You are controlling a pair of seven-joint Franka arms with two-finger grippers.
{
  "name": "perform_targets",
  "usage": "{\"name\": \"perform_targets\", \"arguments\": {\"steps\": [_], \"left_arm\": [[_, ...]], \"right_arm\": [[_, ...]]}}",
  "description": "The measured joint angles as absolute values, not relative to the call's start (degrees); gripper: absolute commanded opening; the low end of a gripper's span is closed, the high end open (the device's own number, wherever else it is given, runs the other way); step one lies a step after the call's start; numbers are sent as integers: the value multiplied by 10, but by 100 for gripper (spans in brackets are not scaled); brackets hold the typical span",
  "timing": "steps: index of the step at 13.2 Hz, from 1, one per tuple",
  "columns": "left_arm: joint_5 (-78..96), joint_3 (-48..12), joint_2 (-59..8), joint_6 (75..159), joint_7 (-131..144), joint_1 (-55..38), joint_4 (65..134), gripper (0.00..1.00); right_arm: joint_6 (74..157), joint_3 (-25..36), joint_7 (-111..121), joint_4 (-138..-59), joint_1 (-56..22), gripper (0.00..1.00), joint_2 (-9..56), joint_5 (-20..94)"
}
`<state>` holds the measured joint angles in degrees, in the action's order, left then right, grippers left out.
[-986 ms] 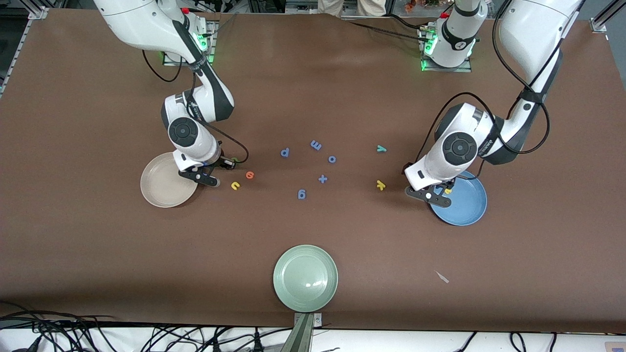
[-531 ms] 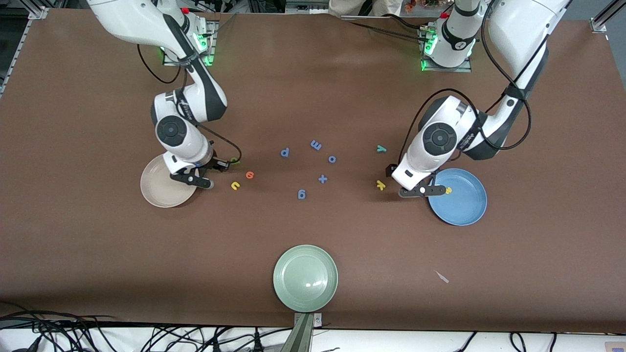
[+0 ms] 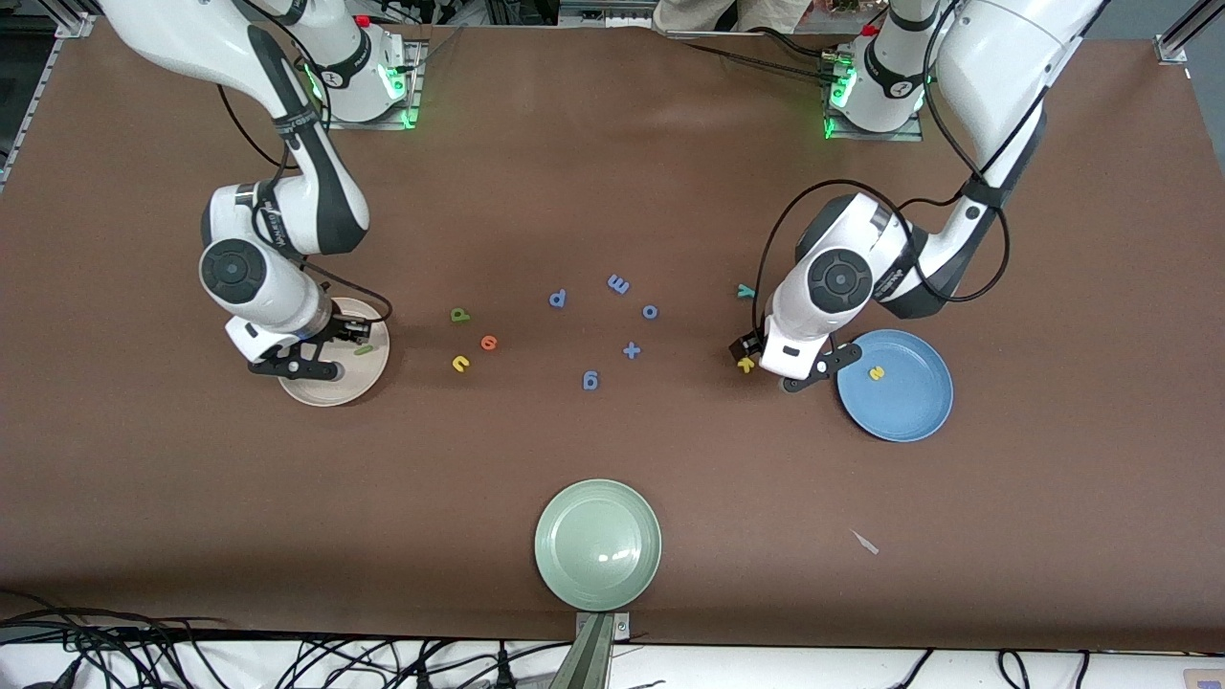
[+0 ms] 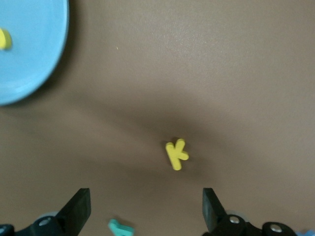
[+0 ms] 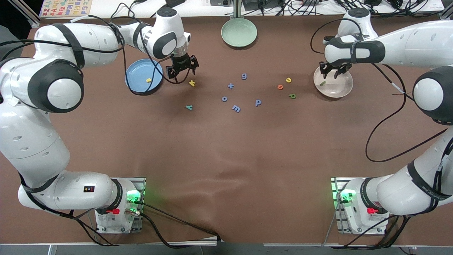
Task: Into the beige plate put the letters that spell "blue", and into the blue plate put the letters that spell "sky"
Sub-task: 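Drop the z on the blue plate while the right gripper drops the l, then grasp the yellow k with the left gripper while the right gripper reaches the d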
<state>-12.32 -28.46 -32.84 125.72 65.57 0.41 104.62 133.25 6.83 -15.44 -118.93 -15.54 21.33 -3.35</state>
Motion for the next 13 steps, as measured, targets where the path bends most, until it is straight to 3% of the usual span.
{"name": "perform_targets", "arguments": {"steps": [3, 6, 13], "left_arm": [[-123, -284, -369, 1258, 738, -6, 1015, 90], [-123, -282, -394, 1264, 763, -6, 1001, 79], [-126, -274, -410, 1303, 774, -6, 1001, 74]], "right_arm": [[1333, 56, -194, -1190, -155, 78, 213, -33], [1333, -5, -329, -1190, -159, 78, 215, -33], [1367, -70, -548, -1192, -175, 78, 256, -33]]}}
